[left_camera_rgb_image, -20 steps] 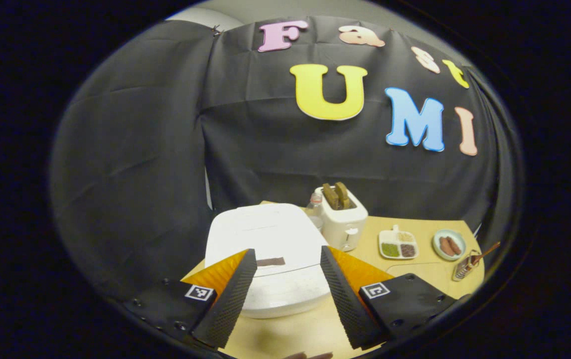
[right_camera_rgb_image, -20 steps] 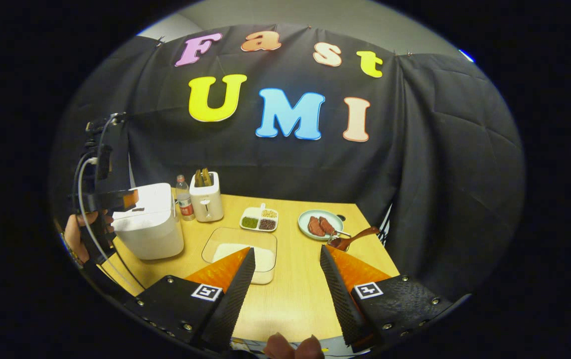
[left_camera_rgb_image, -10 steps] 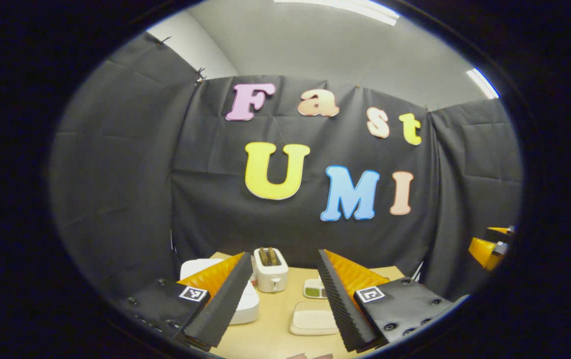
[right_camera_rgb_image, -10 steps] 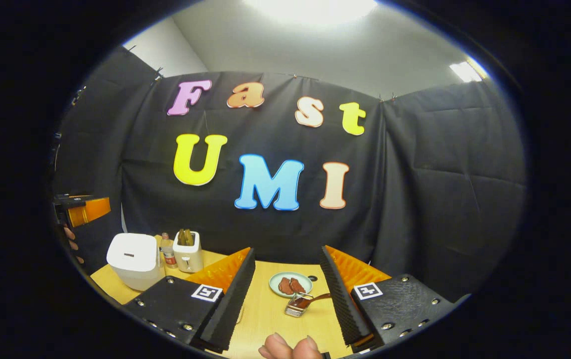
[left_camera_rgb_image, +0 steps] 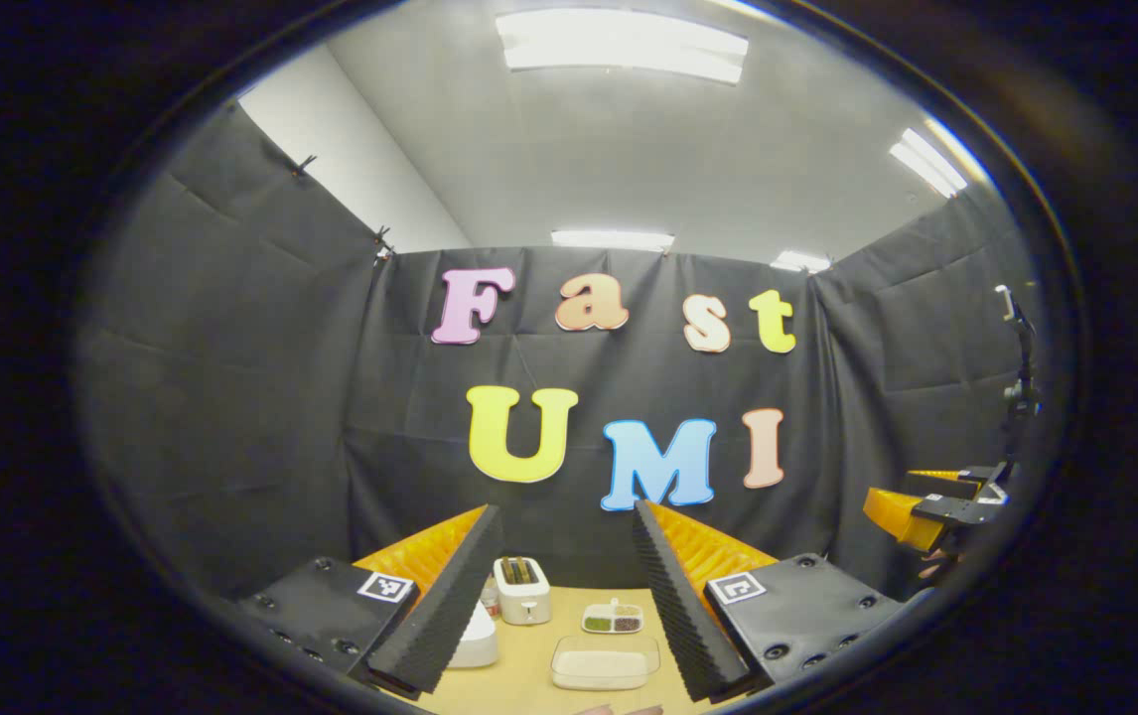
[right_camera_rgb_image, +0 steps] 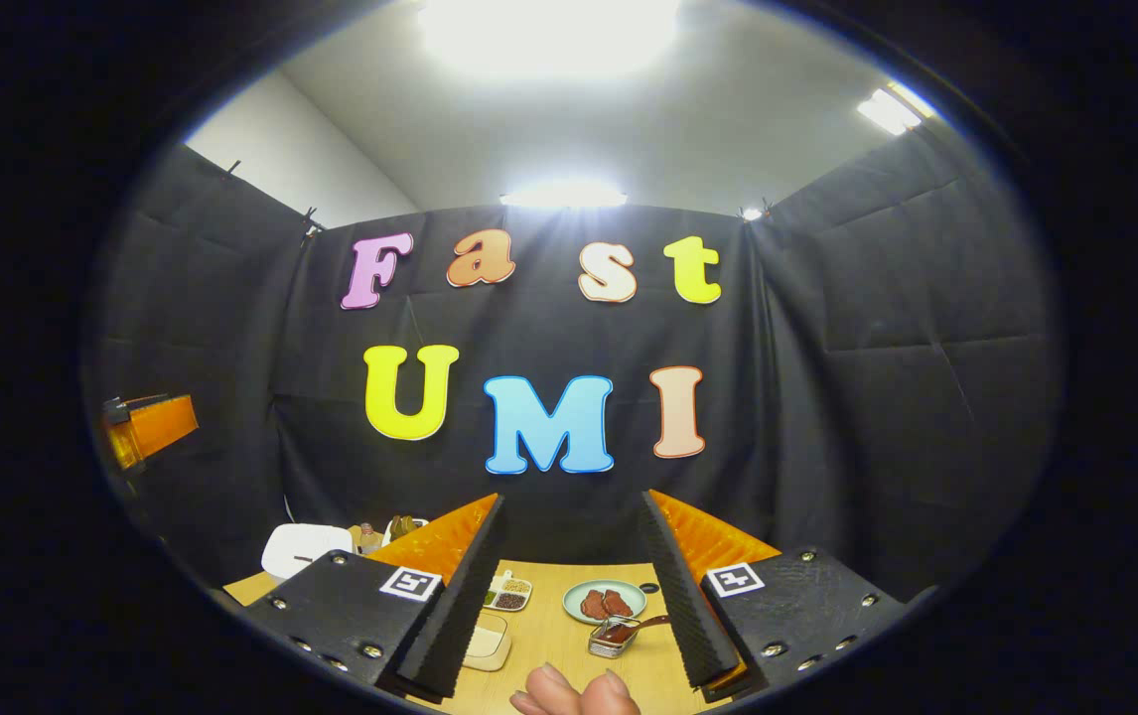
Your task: Close the left gripper, press the button to open the rice cooker; take a wooden spoon from the chopstick holder with the right hand, scoop a spoonful of rice and pour it into the rice cooker, then put the wooden spoon back into the chopstick holder.
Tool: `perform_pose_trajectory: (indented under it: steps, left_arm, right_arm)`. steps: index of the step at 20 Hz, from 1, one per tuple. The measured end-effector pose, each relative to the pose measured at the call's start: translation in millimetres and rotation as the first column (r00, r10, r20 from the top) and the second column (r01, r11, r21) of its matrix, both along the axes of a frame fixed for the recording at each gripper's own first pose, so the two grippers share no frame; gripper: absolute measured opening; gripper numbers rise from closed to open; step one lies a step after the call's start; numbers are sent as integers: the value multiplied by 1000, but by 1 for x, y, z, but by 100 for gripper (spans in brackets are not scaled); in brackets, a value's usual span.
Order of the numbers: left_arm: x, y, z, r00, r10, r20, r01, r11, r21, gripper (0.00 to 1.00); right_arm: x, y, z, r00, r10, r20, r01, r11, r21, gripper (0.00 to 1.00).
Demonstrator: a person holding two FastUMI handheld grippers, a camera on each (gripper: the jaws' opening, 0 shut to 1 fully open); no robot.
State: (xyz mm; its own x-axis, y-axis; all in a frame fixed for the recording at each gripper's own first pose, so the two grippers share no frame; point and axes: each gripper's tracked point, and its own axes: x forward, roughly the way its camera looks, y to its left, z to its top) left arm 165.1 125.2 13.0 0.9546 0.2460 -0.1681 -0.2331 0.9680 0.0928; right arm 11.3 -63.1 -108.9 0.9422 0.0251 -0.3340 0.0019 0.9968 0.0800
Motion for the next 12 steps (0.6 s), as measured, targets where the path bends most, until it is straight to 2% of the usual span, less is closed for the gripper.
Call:
perform_pose_trajectory:
  steps: [4, 8, 11, 12]
  left_arm:
    - [5, -11, 5, 1000, -10, 5, 10, 999, -39, 86]
    - [7, -6, 11, 1000, -15, 24, 16, 999, -39, 87]
    - [5, 7, 9, 1000, -11, 16, 11, 999, -50, 87]
    - [5, 15, 8, 1000, 0, 8, 1, 999, -54, 98]
  right_arm:
    - [2, -11, 17, 999, -31, 24, 31, 999, 8, 82]
    - [-2, -14, 18, 999, -42, 26, 42, 999, 10, 82]
    - [-6, -3, 18, 999, -43, 18, 42, 998, 49, 83]
    - [-6, 2, 16, 999, -34, 8, 33, 998, 51, 85]
